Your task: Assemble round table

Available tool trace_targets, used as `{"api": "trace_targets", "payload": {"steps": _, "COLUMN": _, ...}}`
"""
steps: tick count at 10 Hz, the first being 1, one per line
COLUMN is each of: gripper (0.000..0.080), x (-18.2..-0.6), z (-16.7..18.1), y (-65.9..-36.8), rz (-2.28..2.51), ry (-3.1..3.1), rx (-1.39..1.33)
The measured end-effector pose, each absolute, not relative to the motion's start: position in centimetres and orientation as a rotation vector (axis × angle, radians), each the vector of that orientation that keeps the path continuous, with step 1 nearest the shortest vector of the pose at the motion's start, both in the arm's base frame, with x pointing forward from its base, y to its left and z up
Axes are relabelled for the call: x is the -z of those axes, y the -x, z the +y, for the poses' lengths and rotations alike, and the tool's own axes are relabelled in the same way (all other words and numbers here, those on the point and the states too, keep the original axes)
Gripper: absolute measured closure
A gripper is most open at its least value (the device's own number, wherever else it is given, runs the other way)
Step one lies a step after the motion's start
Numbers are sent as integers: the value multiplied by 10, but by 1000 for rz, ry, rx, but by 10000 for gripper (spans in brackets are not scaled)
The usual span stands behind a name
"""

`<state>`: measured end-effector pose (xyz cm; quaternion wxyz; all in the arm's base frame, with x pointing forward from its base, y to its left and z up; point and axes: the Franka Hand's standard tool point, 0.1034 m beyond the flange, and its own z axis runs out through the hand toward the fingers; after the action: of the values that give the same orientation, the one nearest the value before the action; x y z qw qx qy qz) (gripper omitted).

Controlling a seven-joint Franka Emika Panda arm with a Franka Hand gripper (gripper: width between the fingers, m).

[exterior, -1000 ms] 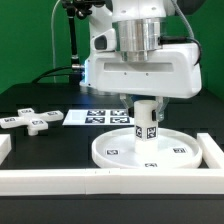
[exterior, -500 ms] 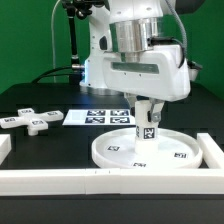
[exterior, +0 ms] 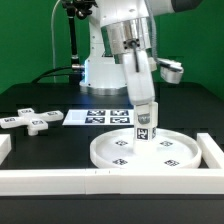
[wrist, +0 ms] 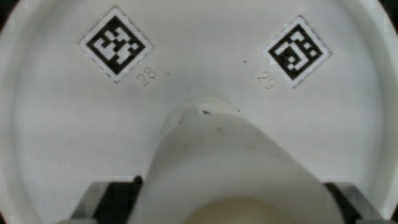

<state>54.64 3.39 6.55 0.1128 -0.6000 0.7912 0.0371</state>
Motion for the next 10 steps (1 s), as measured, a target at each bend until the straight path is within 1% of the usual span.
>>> {"api": "trace_targets", "payload": {"steps": 3, "gripper": 390, "x": -66, "z": 34, "y": -548, "rz": 2452, "ry": 1542, "rx": -141}}
{"api": "trace_targets", "payload": {"steps": 4, "gripper": 270, "x": -66, "z": 35, "y": -547, "rz": 2463, "ry": 1526, "rx": -146}}
{"api": "trace_targets", "payload": {"steps": 5, "gripper": 270, "x": -66, "z": 37, "y": -546, "rz": 2435, "ry": 1577, "rx": -152}}
{"api": "trace_targets", "payload": {"steps": 6, "gripper": 188, "x": -70, "z": 41, "y": -546, "rz": 2401, "ry": 1630, "rx": -178}}
{"api": "trace_targets", "payload": {"steps": 7, "gripper": 158, "x": -74, "z": 43, "y": -546, "rz": 2372, "ry": 1677, "rx": -191}}
{"api": "trace_targets", "payload": {"steps": 9, "gripper": 152, "x": -90, "z": 45, "y": -548, "rz": 2188, "ry": 1899, "rx": -171}}
{"api": "trace_targets", "payload": {"steps": 10, "gripper": 152, "x": -93, "z": 44, "y": -548, "rz": 2146, "ry": 1932, "rx": -173}}
